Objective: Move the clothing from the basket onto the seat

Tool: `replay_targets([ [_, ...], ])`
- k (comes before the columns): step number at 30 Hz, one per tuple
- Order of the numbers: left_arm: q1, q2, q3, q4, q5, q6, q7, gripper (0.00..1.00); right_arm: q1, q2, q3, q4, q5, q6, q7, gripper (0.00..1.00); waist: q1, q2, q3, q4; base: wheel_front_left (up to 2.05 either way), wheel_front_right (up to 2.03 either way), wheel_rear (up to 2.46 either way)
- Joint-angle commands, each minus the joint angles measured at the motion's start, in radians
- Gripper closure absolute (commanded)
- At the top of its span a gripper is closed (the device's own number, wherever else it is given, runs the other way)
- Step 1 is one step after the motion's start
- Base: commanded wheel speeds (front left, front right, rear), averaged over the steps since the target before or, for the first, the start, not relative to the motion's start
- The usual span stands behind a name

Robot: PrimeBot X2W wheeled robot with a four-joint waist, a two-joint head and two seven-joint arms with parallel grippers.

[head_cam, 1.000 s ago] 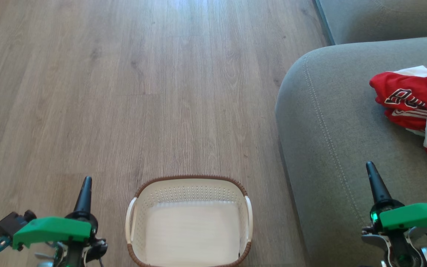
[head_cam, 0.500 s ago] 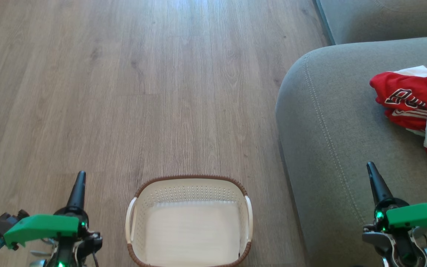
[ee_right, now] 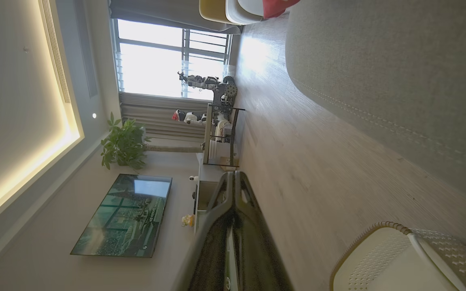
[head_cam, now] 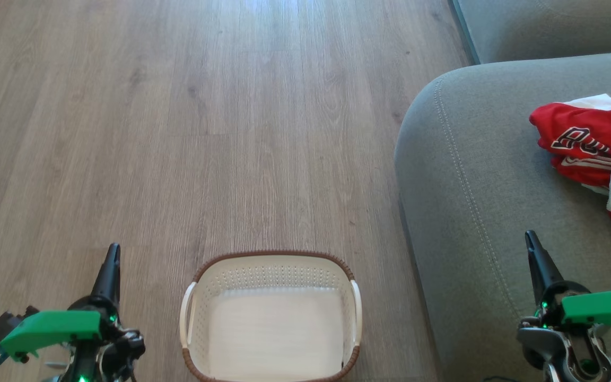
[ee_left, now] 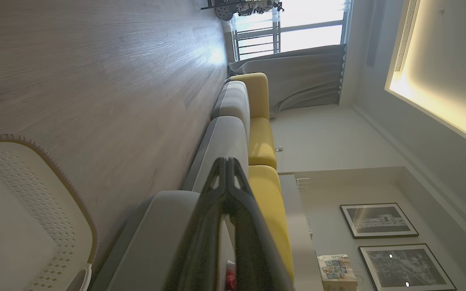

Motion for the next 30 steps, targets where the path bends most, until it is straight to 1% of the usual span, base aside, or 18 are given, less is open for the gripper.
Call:
replay_targets([
  [1, -0.062, 0.003, 0.043, -0.025, -0.028, -0.011, 0.01, 1.0, -0.062, -0.001, 0.008, -0.028, 0.03, 0.0, 0.012, 1.0, 0.0, 0.0, 0.0, 0.0, 0.0, 0.0, 0.0],
  [9, -0.069, -0.007, 0.067, -0.021, -0.103, -0.025, 0.033, 1.0, -0.071, 0.01, -0.005, -0.02, 0.105, 0.0, 0.033, 1.0, 0.0, 0.0, 0.0, 0.001, 0.0, 0.0, 0.0],
  [30, -0.069, -0.008, 0.067, -0.021, -0.102, -0.025, 0.034, 1.0, -0.072, 0.012, -0.008, -0.02, 0.102, 0.0, 0.035, 1.0, 0.0, 0.0, 0.0, 0.001, 0.0, 0.0, 0.0],
])
